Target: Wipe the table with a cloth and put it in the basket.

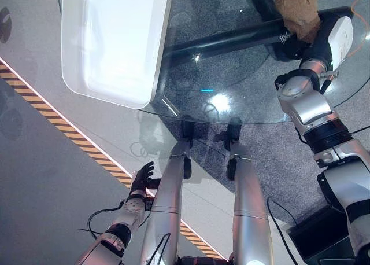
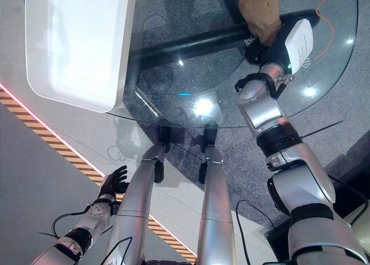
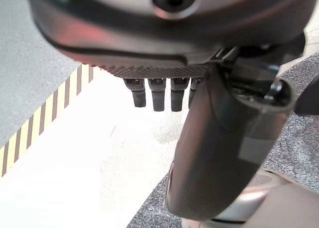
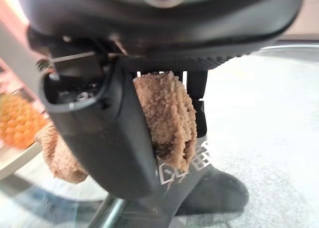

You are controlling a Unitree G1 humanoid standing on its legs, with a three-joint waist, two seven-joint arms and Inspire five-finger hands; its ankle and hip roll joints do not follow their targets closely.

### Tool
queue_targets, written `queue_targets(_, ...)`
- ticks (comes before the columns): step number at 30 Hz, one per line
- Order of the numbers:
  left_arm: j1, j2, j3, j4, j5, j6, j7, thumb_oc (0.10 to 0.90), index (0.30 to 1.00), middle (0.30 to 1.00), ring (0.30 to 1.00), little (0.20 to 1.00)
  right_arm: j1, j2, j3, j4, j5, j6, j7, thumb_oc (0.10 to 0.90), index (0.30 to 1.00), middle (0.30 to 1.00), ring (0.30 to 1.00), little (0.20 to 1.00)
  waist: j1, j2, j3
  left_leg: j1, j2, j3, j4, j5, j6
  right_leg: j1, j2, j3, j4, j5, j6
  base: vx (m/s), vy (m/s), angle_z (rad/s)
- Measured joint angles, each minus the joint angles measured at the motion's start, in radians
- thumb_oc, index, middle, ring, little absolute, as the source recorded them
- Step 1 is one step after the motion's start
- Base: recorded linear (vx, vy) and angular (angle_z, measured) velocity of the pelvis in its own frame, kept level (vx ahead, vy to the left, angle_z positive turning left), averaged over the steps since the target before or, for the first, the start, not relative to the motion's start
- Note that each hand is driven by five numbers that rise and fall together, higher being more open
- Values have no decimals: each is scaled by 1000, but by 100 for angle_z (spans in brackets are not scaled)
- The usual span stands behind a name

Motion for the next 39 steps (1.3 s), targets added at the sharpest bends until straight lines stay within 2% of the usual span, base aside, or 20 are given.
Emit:
queue_targets(8,2,2,3,-1,3,-4,-5,800,900,900,900,900,23,-19,16,-123,-51,-15,185,100,300,300,300,200,-1,0,0,3,5,-3,-7,2,-4,-2,7,-3,-1,-4,-7,0,0,0)
queue_targets(13,4,-1,15,-12,12,-4,-5,800,900,900,900,900,64,30,44,-239,-72,-44,293,100,300,300,300,200,6,0,0,5,6,-6,-22,6,-10,-6,7,-7,1,-4,-17,2,0,2)
queue_targets(15,4,-2,19,-14,23,-3,-4,800,900,900,900,900,83,78,89,-280,-89,-61,345,100,300,300,300,200,9,0,0,5,6,-13,-24,7,-11,-5,6,-15,2,-7,-19,3,1,5)
queue_targets(19,4,-7,19,-19,23,-3,-4,800,900,900,900,900,113,128,145,-323,-114,-75,399,100,300,300,300,200,18,0,0,5,4,-22,-28,9,-16,-3,4,-23,3,-12,-24,6,0,6)
queue_targets(23,4,-9,19,-25,23,5,-3,800,900,900,900,900,137,138,165,-333,-149,-88,431,100,300,300,300,200,24,0,0,5,0,-24,-30,11,-18,-3,0,-24,2,-14,-22,1,0,1)
queue_targets(30,4,-5,19,-28,22,17,-3,800,900,900,900,900,143,136,174,-333,-185,-88,431,100,300,300,300,200,16,0,0,7,-2,-24,-34,13,-21,-3,-3,-24,2,-17,-17,0,0,0)
queue_targets(39,4,-4,18,-23,21,17,-3,800,900,900,900,900,161,130,153,-284,-173,-94,260,100,300,300,300,200,9,0,-1,14,-4,-27,-30,13,-20,8,-5,-25,3,-13,-21,0,0,0)
